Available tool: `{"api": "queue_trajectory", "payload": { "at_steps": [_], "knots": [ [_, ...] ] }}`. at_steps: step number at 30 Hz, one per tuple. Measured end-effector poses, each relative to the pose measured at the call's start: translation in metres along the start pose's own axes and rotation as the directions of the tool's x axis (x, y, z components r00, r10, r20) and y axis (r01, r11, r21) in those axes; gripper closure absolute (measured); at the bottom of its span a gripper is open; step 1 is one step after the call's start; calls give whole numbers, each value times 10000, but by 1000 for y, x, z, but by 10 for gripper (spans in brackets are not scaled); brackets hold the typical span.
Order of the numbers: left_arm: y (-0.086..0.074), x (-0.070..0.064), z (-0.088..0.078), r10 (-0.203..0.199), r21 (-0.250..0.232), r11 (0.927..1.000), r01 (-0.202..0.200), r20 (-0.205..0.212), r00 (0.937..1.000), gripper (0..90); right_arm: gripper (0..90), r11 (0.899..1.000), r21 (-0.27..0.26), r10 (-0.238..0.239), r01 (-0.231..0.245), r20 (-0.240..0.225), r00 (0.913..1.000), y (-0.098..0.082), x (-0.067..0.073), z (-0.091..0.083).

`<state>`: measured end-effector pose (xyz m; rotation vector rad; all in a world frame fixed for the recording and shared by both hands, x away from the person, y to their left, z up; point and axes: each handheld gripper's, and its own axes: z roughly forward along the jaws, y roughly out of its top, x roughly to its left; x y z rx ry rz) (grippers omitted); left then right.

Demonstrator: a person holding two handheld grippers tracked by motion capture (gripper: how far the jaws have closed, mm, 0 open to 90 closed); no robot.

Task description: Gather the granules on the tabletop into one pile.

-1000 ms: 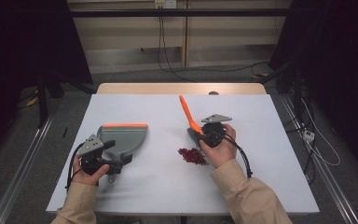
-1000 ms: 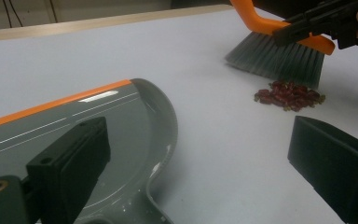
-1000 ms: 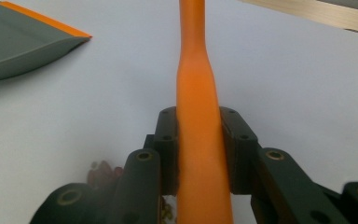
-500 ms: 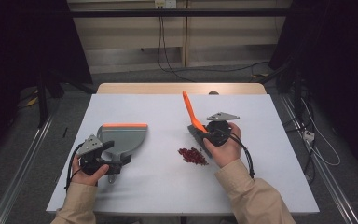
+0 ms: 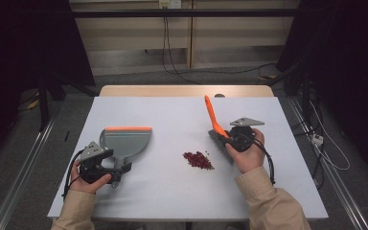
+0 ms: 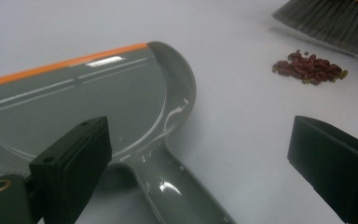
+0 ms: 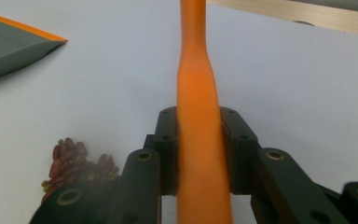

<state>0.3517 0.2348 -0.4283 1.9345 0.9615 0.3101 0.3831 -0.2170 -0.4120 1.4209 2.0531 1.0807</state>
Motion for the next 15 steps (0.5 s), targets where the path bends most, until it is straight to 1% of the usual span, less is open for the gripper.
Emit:
{"api": "queue_trajectory", "payload": {
  "at_steps": [2,3,5,8,10,13,14,15],
  "knots": [
    [-1,0,1,-51,146,9999,53,-149,9999,64,713,9999,152,44,-43,-56,10000,-3,-3,-1],
    [-1,0,2,-63,181,9998,66,-161,9998,67,713,9997,253,-73,73,16,10000,-4,-4,0],
    [-2,0,2,-154,296,9994,163,-292,9995,70,712,9993,337,-135,131,116,9998,-6,-5,1],
    [-4,2,2,-203,574,9981,237,-588,9981,77,711,9990,373,-249,248,39,9997,-7,-6,1],
    [-6,3,2,-221,798,9964,298,-957,9952,92,710,9989,328,-331,333,-80,9994,-7,-6,1],
    [-7,4,2,-300,1043,9936,441,-1331,9907,108,709,9985,321,-439,442,-106,9990,-8,-5,0],
    [-8,5,1,-295,1151,9923,468,-1470,9887,126,709,9983,315,-489,492,-105,9987,-8,-5,0],
    [-8,5,1,-367,1163,9917,554,-1567,9870,136,709,9984,300,-467,470,-107,9989,-9,-5,0]
  ]
}}
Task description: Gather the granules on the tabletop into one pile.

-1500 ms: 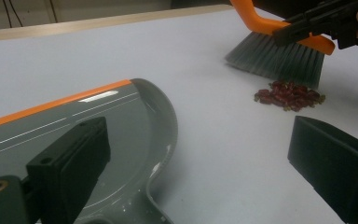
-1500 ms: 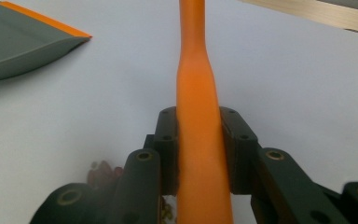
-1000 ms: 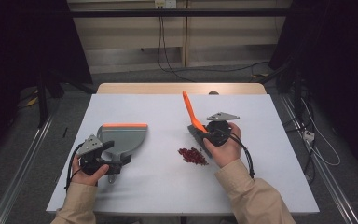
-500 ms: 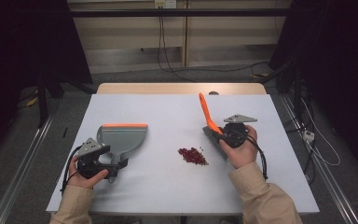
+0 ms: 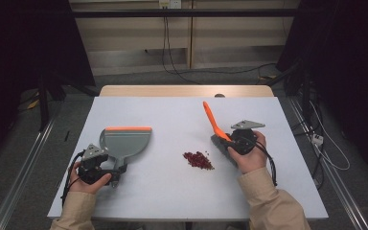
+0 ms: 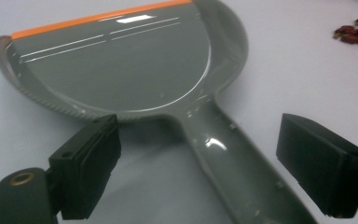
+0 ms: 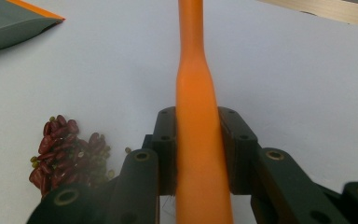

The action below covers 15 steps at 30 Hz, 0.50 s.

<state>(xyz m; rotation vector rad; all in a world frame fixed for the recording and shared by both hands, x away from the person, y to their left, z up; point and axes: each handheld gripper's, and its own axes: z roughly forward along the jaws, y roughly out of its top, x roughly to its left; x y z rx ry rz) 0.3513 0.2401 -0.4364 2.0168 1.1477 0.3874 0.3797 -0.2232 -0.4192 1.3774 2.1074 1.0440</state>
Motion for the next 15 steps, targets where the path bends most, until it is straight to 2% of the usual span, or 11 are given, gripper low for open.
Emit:
{"api": "queue_trajectory", "payload": {
  "at_steps": [3,4,8,15],
  "knots": [
    [-1,2,-1,-330,151,9993,332,-132,9994,154,709,10000,-25,85,-85,-30,10000,-1,-2,-1],
    [-1,3,-2,-291,335,9990,296,-158,9995,161,709,9999,-36,115,-115,-54,9999,-1,-2,-1],
    [0,8,-4,-539,545,9970,541,-51,9985,280,709,9998,-52,167,-167,-35,9999,-2,-3,-2],
    [6,13,-2,-621,868,9943,621,-19,9981,456,709,9999,-41,141,-141,-7,9999,-2,-3,-2]
  ]
}}
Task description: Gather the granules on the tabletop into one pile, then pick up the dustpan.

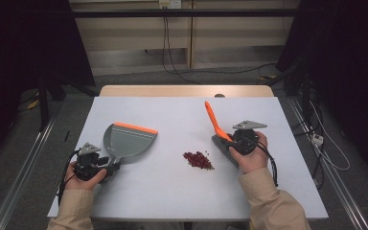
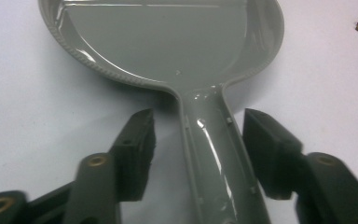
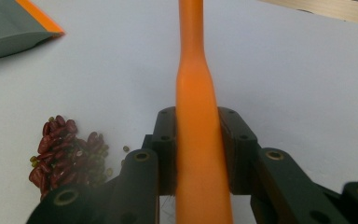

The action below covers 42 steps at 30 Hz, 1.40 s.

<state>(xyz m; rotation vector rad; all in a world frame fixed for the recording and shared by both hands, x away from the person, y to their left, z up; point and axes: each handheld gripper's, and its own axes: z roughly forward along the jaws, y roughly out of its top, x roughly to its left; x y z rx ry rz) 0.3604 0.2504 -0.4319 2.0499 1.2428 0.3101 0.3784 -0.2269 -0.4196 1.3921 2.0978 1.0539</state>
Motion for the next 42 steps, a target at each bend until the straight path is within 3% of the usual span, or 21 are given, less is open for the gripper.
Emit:
{"api": "queue_trajectory", "payload": {
  "at_steps": [7,10,13,19,23,29,31,33,38,40,42],
  "knots": [
    [9,-3,4,160,296,9994,-152,-266,9995,468,708,10000,-36,-57,57,-29,10000,1,2,1],
    [14,-8,14,434,766,9962,-407,-333,9985,456,709,10000,17,-54,54,-32,10000,1,2,1],
    [16,-8,23,428,1174,9924,-375,-430,9982,473,709,10000,19,-17,17,-32,10000,1,1,1],
    [17,-8,28,422,1261,9914,-346,-582,9974,607,708,9999,-15,-123,123,-34,9999,1,3,2],
    [17,-4,27,578,1252,9908,-513,-486,9971,628,705,9998,0,-193,193,-73,9998,1,3,1],
    [17,-4,20,617,1080,9923,-614,9,9981,632,681,9995,77,-300,301,-146,9994,1,4,1],
    [18,-6,18,1014,1225,9871,-1029,184,9947,632,662,9991,130,-401,404,-243,9989,1,4,2],
    [17,-9,15,996,1109,9884,-1042,465,9939,633,658,9985,200,-505,510,-258,9984,0,4,2],
    [17,-19,4,1478,1082,9815,-1581,979,9842,633,650,9976,135,-673,676,-196,9975,1,3,0],
    [17,-21,2,1618,1085,9784,-1762,1298,9783,632,652,9954,143,-946,950,-246,9952,1,3,0],
    [17,-25,0,1905,1124,9717,-2075,1457,9708,632,648,9953,238,-930,937,-283,9953,1,4,-1]
  ]
}}
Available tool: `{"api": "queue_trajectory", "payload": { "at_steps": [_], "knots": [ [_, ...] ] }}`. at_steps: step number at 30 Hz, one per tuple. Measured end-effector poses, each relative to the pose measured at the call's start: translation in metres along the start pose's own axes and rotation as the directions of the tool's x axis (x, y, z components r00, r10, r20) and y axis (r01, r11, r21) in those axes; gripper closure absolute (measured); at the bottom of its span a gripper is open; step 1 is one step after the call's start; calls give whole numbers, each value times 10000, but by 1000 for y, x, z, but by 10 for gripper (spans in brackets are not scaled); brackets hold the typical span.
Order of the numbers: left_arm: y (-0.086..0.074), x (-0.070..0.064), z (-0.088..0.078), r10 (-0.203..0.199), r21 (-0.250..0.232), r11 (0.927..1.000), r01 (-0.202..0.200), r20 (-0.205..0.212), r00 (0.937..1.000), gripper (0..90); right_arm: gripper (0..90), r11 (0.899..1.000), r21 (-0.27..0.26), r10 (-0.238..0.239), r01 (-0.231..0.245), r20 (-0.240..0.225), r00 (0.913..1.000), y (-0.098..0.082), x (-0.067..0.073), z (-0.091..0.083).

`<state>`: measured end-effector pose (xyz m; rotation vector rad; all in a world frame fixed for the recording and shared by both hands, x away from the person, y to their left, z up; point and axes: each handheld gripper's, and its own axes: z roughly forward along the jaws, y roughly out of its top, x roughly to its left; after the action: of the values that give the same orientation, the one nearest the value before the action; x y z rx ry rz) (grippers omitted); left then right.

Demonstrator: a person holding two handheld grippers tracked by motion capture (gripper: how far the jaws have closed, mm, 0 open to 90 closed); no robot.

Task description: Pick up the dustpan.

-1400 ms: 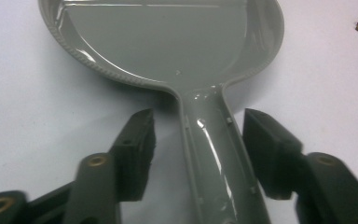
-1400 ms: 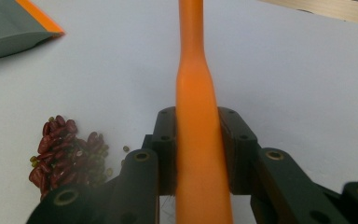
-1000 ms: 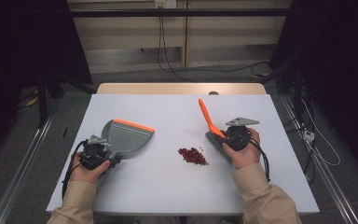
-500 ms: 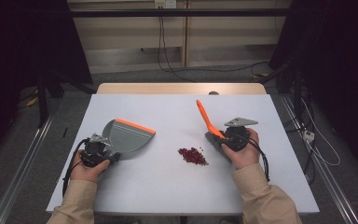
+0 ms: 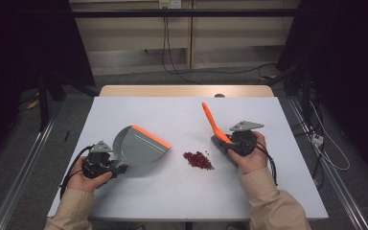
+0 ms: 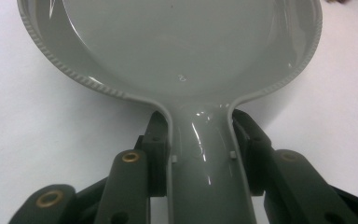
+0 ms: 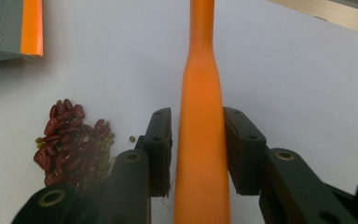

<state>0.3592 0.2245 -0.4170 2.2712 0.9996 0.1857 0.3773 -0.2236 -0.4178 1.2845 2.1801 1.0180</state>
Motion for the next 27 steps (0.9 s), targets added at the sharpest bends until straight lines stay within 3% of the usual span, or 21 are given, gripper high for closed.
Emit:
{"api": "queue_trajectory", "payload": {
  "at_steps": [4,11,15,16,20,22,24,25,26,27],
  "knots": [
    [0,-8,0,410,61,9991,-414,480,9980,632,637,10000,29,59,-58,-165,9998,0,0,-1],
    [0,-25,2,1193,315,9919,-1234,1103,9867,632,646,9999,159,31,-28,-201,9998,2,-2,-4],
    [0,-35,3,1449,398,9875,-1525,1505,9779,632,685,9995,286,109,-103,-212,9997,2,-3,-6],
    [0,-37,3,1665,493,9831,-1763,1594,9731,632,693,9994,330,123,-117,-194,9997,2,-3,-7],
    [-1,-44,7,1945,598,9758,-2102,2005,9602,632,701,9978,652,85,-78,-97,9999,2,-2,-6],
    [-1,-47,8,1990,640,9743,-2161,2054,9582,632,704,9973,730,-8,5,35,10000,2,-2,-6],
    [-2,-49,10,2048,640,9726,-2234,2187,9541,632,707,9972,737,130,-134,50,9999,1,-3,-6],
    [-1,-50,10,2190,708,9682,-2401,2252,9494,632,709,9969,730,281,-288,112,9995,1,-3,-6],
    [-2,-52,12,2173,652,9691,-2380,2320,9481,631,709,9967,720,357,-368,165,9992,0,-3,-6],
    [-1,-52,12,2345,713,9637,-2574,2359,9431,632,709,9965,703,440,-457,250,9987,0,-3,-6]
  ]
}}
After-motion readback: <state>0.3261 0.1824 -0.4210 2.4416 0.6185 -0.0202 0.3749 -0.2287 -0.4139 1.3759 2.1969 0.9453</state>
